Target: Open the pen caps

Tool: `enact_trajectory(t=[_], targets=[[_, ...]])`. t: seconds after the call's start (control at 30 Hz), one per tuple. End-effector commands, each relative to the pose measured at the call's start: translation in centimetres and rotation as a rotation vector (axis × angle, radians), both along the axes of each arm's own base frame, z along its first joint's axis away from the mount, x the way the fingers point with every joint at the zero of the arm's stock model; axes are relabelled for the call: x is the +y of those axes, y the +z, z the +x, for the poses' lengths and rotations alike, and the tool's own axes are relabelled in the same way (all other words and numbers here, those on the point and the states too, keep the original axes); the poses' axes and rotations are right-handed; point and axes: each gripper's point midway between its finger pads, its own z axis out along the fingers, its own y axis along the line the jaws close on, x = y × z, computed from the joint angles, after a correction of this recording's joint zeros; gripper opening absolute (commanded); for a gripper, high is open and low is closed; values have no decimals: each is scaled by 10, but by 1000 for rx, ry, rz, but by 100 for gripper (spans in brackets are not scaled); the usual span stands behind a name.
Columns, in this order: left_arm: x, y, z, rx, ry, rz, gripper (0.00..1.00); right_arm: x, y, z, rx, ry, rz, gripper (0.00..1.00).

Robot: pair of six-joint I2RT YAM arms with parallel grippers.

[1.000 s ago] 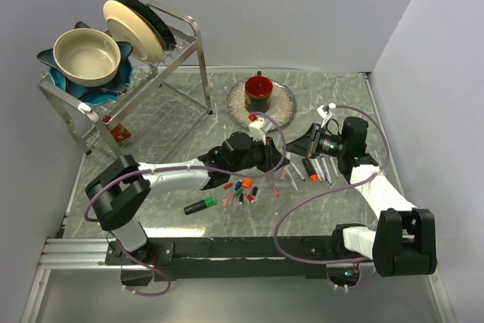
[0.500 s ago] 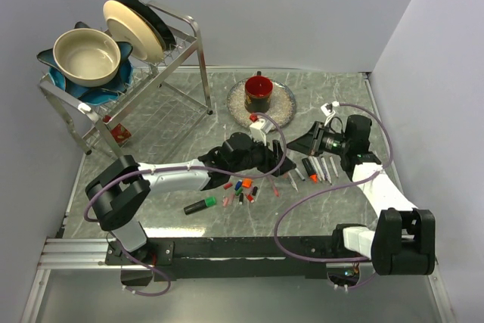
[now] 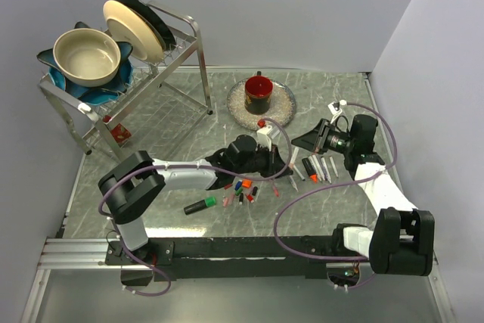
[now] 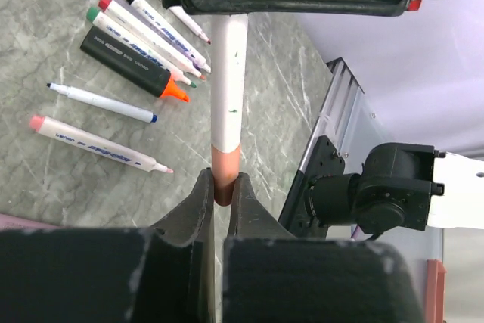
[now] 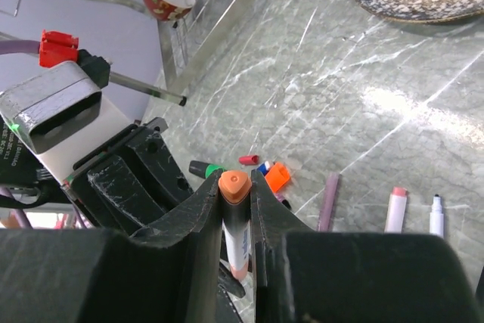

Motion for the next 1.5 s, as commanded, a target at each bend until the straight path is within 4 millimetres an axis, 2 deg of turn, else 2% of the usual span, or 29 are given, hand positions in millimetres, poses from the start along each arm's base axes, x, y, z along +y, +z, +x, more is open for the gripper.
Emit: enact_trajectory(t=[0.0,0.1,0.13,0.17,0.2,0.23,0.27,0.33,0.37,0.43,0.47,0.53,0.57,0.6,0.63,0.67,0.7,0.73,0.77,0.8,0.83,0.9,0.93,1.0,1.07,1.17,1.33,1.47], targets=[[-10,30,-3,-45,-34,-84,1,-11,13,10,-69,-39,-23,0],[-1,15,-10,-15,-45,-40,1,-50,18,23,-85,-212,-12,0],[5,1,-18,9,-63,-11,1,-62,21,25,-99,-259,-11,0],[11,-5,-22,17,-69,8,1,-86,22,29,-98,-349,-9,0],[17,-12,-27,28,-74,20,1,-94,25,27,-112,-390,-11,0],[30,-31,-37,58,-79,57,1,-106,27,28,-127,-439,-16,0],[37,-32,-42,62,-80,63,1,-120,29,27,-126,-494,-11,0],[56,-51,-53,93,-80,108,1,-129,30,24,-141,-530,-9,0],[61,-44,-55,81,-68,97,1,-132,29,24,-133,-539,-6,0],[73,-47,-58,82,-45,117,1,-132,26,25,-122,-533,-3,0],[77,-35,-56,58,-28,100,1,-132,24,25,-116,-529,0,0],[87,-34,-47,47,44,138,1,-128,14,26,-85,-505,-18,0],[91,-23,-43,34,79,129,1,-127,7,28,-65,-500,-41,0],[104,-30,-31,34,176,188,1,-117,2,33,-46,-453,-69,0],[111,-22,-25,24,227,189,1,-110,-15,28,-10,-397,-135,0],[118,-22,-20,38,279,207,1,-105,-33,31,51,-364,-175,0],[132,-26,-7,29,381,250,1,-94,-31,36,49,-304,-220,0],[146,-31,-5,40,432,294,1,-71,-50,23,111,-185,-287,0],[155,-35,-3,58,476,319,1,-60,-65,23,169,-119,-314,0],[161,-37,-1,65,507,335,1,-57,-63,29,164,-98,-356,0],[178,-50,0,78,554,405,1,-39,-71,21,175,-20,-388,0],[191,-61,1,111,601,448,1,-28,-84,21,198,33,-452,0],[200,-71,2,123,630,481,1,-7,-90,9,190,129,-493,0],[212,-85,-2,155,661,529,1,1,-100,9,188,157,-572,0],[218,-91,-2,169,692,545,1,16,-104,6,161,204,-632,0],[224,-93,-3,175,718,543,1,24,-113,5,161,239,-705,0],[232,-91,-2,174,747,550,2,25,-133,-3,217,306,-802,5],[233,-96,-4,188,743,562,5,29,-137,-3,211,324,-849,9]])
